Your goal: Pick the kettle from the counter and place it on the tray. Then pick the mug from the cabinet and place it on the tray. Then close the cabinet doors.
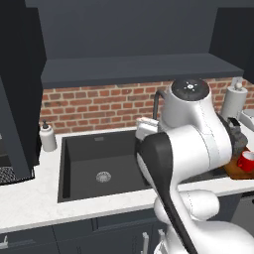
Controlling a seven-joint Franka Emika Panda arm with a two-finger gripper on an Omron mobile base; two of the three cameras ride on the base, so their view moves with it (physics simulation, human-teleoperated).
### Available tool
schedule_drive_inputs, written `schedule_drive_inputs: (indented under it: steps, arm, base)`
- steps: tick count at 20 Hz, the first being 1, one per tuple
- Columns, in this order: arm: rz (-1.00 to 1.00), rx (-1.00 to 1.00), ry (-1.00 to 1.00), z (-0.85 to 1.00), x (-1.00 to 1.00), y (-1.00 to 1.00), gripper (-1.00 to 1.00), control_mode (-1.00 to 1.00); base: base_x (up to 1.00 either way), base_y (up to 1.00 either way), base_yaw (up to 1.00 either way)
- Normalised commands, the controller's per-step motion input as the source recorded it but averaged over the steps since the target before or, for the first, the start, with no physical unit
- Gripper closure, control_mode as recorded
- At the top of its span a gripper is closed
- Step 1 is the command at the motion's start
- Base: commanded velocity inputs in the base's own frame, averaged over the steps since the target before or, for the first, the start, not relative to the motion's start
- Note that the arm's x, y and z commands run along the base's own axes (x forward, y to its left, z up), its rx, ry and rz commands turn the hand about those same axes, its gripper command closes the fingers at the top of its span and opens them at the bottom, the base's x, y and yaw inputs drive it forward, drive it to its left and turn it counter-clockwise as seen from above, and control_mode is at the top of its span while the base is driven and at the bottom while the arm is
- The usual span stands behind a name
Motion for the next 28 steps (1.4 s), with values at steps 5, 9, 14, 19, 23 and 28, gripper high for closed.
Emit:
schedule_drive_inputs:
  steps: [5,9,14,19,23,28]
  arm:
    - [0.00,0.20,0.00,0.26,-0.13,0.40,-1.00,-1.00]
    - [0.00,0.24,-0.08,0.07,-0.32,0.45,-1.00,-1.00]
    - [0.00,0.39,-0.21,0.12,-0.37,0.39,-1.00,-1.00]
    - [0.00,0.34,-0.05,0.19,-0.31,0.47,-1.00,-1.00]
    - [0.00,0.19,-0.02,0.23,-0.27,0.59,-1.00,-1.00]
    - [0.00,0.11,0.00,0.32,-0.33,0.54,-1.00,-1.00]
  base:
    - [0.00,0.00,0.00]
    - [0.00,0.00,0.00]
    - [0.00,0.00,0.00]
    - [0.00,0.00,0.00]
    - [0.00,0.00,0.00]
    - [0.00,0.00,0.00]
